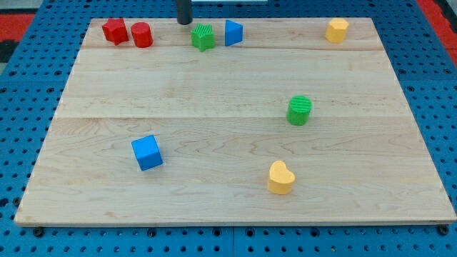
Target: Slide the red circle towards the center left
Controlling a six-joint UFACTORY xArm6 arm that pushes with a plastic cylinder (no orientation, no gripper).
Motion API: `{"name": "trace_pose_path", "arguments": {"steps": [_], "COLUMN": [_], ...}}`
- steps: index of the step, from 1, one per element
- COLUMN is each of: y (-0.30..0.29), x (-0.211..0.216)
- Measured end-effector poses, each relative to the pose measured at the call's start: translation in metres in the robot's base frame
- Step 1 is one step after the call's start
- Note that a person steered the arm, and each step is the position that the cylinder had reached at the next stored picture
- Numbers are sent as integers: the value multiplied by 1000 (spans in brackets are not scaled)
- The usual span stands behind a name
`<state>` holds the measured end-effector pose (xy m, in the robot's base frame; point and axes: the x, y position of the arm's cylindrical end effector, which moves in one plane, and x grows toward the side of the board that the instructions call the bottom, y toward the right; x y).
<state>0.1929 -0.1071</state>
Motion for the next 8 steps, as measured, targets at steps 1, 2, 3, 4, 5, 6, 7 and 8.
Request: {"name": "trace_pose_path", "arguments": {"steps": [1,2,3,4,5,6,7,8], "y": [-26,-26,-41,-52,-52,-52,-52,-52], "x": [0,0,-1,-1,0,20,26,29]}}
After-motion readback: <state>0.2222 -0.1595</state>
